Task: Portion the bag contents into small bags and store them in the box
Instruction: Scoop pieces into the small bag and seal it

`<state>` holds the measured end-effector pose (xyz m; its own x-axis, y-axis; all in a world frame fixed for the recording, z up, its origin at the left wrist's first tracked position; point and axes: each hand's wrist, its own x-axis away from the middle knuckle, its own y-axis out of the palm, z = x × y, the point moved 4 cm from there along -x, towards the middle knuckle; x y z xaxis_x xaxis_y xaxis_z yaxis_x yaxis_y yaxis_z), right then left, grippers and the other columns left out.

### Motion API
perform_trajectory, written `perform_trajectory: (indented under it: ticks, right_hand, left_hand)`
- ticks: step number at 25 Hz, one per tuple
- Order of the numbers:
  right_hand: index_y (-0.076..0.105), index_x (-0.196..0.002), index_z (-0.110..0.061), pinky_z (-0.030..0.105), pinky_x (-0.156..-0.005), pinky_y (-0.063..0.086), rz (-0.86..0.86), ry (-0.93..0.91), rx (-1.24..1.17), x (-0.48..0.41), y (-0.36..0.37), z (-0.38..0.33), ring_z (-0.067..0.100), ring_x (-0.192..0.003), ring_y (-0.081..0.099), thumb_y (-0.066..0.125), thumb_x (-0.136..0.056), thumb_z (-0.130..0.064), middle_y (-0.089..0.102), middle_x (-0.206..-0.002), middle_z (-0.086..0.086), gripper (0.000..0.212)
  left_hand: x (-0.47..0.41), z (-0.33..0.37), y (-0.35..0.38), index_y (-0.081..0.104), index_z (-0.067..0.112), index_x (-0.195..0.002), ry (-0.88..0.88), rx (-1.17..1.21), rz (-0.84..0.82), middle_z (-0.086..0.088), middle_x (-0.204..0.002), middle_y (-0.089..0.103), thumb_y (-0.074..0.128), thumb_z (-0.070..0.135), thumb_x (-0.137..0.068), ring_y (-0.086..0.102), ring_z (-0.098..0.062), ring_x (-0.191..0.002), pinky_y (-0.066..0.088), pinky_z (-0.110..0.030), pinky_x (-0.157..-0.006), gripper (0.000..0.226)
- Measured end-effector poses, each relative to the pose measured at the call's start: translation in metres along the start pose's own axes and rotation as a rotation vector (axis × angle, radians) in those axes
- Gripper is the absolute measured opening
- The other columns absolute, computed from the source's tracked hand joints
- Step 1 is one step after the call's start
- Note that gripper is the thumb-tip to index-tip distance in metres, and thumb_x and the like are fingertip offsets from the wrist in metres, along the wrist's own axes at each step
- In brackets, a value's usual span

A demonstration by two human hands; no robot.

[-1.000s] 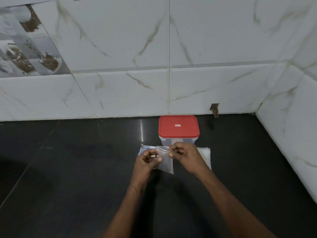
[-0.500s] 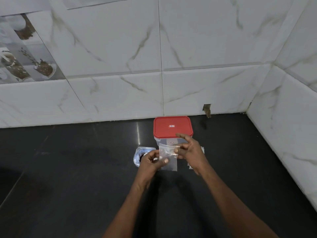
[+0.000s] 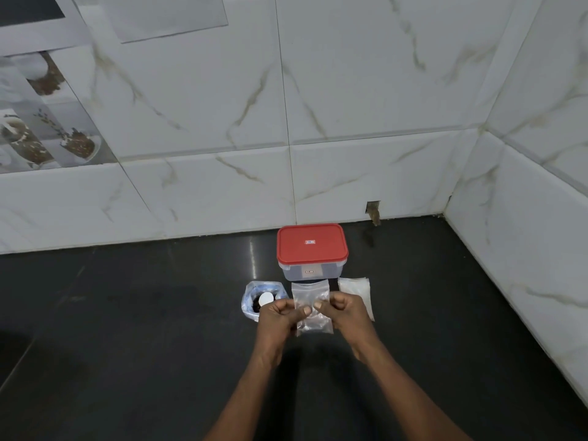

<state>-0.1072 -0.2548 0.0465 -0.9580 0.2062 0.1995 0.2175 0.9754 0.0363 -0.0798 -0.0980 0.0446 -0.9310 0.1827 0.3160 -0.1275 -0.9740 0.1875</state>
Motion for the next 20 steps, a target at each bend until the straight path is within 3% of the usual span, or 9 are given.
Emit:
perform_trajectory:
  ticks: [3, 8, 12, 15, 20]
  right_hand:
    - [0.074, -0.078, -0.005, 0.048, -0.075, 0.056, 0.087, 0.005, -0.003, 0.000, -0.003, 0.004, 0.030, -0.076, 0.067, 0.074, -0.081, -0.015, 0.072, -0.083, 0.023, 0.010]
    - [0.073, -0.091, 0.001, 0.042, -0.076, 0.058, 0.064, 0.000, -0.174, 0.001, 0.001, -0.008, 0.031, -0.080, 0.071, 0.073, -0.081, -0.002, 0.075, -0.088, 0.019, 0.010]
    - [0.073, -0.090, 0.004, 0.048, -0.078, 0.057, 0.099, 0.042, -0.238, 0.002, -0.001, -0.008, 0.034, -0.079, 0.071, 0.071, -0.082, 0.001, 0.074, -0.088, 0.024, 0.009]
    - [0.074, -0.089, 0.000, 0.047, -0.078, 0.058, 0.093, 0.065, -0.208, 0.006, -0.003, -0.010, 0.033, -0.080, 0.072, 0.071, -0.082, -0.001, 0.075, -0.086, 0.019, 0.008]
    - [0.072, -0.096, 0.003, 0.051, -0.079, 0.058, 0.046, 0.096, -0.248, 0.006, -0.004, -0.013, 0.036, -0.085, 0.072, 0.070, -0.082, -0.001, 0.074, -0.092, 0.022, 0.015]
  left_hand:
    - [0.003, 0.000, 0.002, 0.074, -0.003, -0.086, -0.037, -0.032, -0.017, -0.003, -0.058, 0.063, 0.074, 0.006, -0.087, 0.056, -0.010, -0.050, 0.046, -0.023, -0.051, 0.009]
    - [0.000, 0.000, -0.001, 0.073, 0.003, -0.079, -0.047, -0.101, -0.051, 0.001, -0.055, 0.050, 0.075, 0.011, -0.088, 0.043, -0.010, -0.050, 0.043, -0.024, -0.051, 0.012]
    - [0.005, -0.002, 0.001, 0.073, 0.004, -0.080, -0.073, -0.113, -0.078, -0.006, -0.062, 0.061, 0.079, 0.011, -0.084, 0.055, -0.014, -0.054, 0.053, -0.031, -0.059, 0.010]
    - [0.001, 0.005, 0.000, 0.074, -0.003, -0.095, -0.047, -0.006, -0.022, -0.021, -0.084, 0.073, 0.076, 0.009, -0.086, 0.069, -0.026, -0.075, 0.060, -0.045, -0.079, 0.014]
    - [0.001, 0.012, 0.006, 0.074, -0.002, -0.095, -0.046, -0.011, -0.004, -0.014, -0.079, 0.072, 0.073, 0.005, -0.088, 0.070, -0.023, -0.072, 0.062, -0.036, -0.068, 0.011]
